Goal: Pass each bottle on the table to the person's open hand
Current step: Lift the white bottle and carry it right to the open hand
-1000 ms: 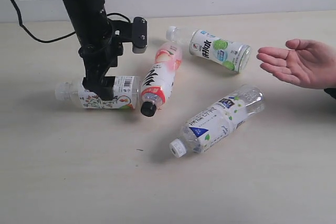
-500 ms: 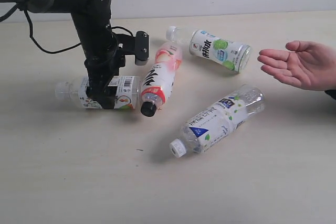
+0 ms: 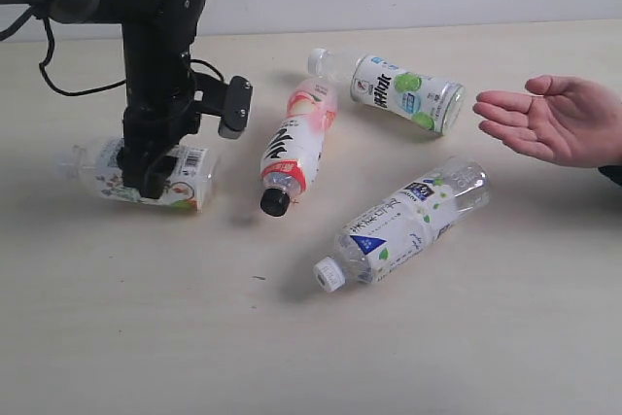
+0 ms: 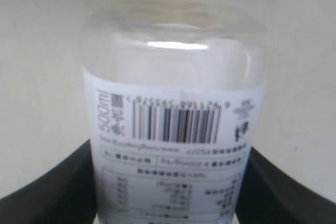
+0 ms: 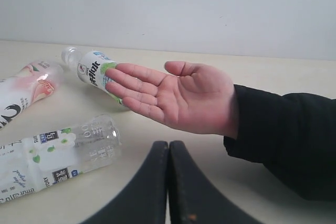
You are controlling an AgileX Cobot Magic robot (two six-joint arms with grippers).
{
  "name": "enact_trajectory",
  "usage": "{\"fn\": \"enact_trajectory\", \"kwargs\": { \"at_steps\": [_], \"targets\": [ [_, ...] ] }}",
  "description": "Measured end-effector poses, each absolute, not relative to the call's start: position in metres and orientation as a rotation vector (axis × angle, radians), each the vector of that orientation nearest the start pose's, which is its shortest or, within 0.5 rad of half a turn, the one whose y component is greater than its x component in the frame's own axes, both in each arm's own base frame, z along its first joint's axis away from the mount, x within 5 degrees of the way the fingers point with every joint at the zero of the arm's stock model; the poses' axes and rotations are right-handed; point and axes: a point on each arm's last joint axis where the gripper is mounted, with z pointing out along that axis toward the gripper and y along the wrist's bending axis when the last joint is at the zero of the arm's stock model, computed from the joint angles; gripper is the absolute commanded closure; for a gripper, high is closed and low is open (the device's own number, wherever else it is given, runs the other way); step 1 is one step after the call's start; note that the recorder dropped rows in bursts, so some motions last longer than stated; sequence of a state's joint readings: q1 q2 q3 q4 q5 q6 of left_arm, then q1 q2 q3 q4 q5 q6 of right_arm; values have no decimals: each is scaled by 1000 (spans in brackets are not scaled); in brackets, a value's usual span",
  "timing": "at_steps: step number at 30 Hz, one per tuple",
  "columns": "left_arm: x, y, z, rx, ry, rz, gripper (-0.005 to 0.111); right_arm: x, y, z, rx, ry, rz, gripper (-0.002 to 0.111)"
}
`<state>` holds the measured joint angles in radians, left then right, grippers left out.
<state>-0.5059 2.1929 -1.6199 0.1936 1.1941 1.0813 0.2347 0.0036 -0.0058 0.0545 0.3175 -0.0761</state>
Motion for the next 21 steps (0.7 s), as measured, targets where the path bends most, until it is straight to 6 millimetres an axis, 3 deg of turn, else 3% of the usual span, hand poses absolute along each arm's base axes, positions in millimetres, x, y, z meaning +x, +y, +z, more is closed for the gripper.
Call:
{"fn": "enact_trajectory", "kwargs": {
  "at_steps": [5, 12, 17, 21],
  "targets": [
    [378, -181, 157, -2116, -2072, -367, 107, 52, 14, 186, -245, 1785, 166, 108],
    [383, -188, 212, -1931, -2479, -477, 107, 52, 14, 186, -245, 1785, 166, 108],
    [376, -217, 250, -1736, -2825, -457, 107, 52, 14, 186, -245, 1785, 166, 108],
    [361, -253, 274, -1630, -3032, -387, 107, 52, 14, 186, -245, 1785, 166, 108]
  ]
}}
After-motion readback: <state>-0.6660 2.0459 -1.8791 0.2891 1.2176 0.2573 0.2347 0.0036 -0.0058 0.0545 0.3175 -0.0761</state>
